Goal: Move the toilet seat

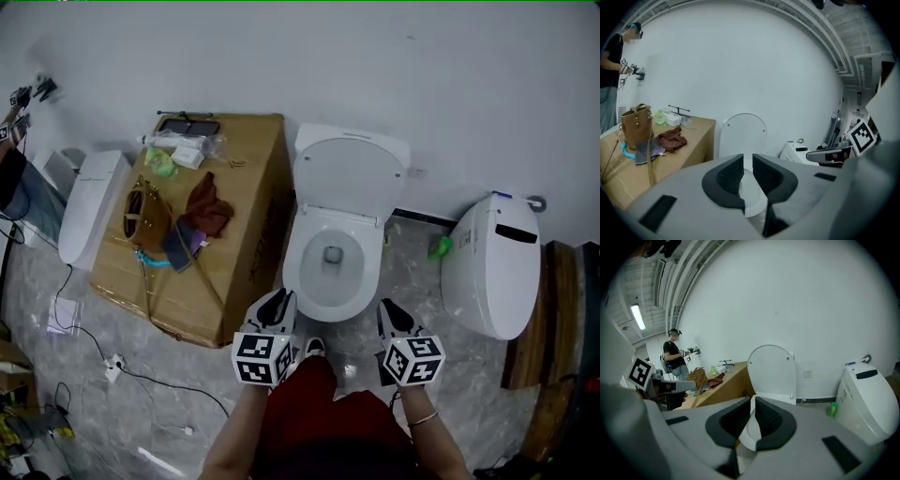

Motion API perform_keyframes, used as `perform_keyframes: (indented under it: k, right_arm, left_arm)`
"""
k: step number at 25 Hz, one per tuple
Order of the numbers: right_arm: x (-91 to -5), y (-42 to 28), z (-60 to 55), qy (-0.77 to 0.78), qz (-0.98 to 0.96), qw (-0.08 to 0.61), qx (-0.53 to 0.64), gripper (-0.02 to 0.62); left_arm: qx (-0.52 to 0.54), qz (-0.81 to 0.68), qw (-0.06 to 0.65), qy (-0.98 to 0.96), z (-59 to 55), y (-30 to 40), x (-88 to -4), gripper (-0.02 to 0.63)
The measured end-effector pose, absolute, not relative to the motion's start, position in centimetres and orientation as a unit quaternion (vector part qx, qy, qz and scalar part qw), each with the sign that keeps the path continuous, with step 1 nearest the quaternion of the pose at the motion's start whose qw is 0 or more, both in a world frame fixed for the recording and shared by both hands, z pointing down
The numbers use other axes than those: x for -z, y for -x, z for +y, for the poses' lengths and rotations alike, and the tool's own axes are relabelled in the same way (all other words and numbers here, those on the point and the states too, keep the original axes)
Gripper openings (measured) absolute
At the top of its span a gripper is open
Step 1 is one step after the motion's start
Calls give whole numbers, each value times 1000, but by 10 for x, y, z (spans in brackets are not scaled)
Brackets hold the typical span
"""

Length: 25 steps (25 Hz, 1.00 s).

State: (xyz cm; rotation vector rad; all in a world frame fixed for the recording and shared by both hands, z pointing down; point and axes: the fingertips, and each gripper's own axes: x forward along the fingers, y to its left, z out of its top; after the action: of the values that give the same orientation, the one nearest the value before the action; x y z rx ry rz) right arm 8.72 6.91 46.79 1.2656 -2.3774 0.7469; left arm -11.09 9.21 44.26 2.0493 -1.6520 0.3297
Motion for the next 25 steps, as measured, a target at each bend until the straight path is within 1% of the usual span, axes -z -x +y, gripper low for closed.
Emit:
perform_keyframes:
  k: [4,7,10,16,20,22,25]
  right_arm:
    - [-482,-83,51,-452,-825,183,-285,21]
    - [-491,-79,41,-455,-818,184,-301,31]
    - [-505,-79,34,-453,-808,192,-325,85]
    - [-539,-85,30,-450,-786,208,-368,128]
    - [-574,-93,32,-451,-761,220,-412,201]
    - [-590,-100,30,-453,-749,224,-427,221]
    - [-615,-104,26,-452,-739,233,-442,230]
  left_arm:
    - [-130,-598,265,-745,73,120,-461,34]
    - [-135,-595,285,-739,62,127,-476,54]
    - [-145,-590,303,-734,53,131,-492,72]
    - [-170,-583,332,-722,43,135,-527,101]
    - [-192,-583,351,-708,44,139,-553,118]
    - [-212,-580,355,-702,45,140,-570,129]
    - [-233,-580,368,-689,43,143,-601,135]
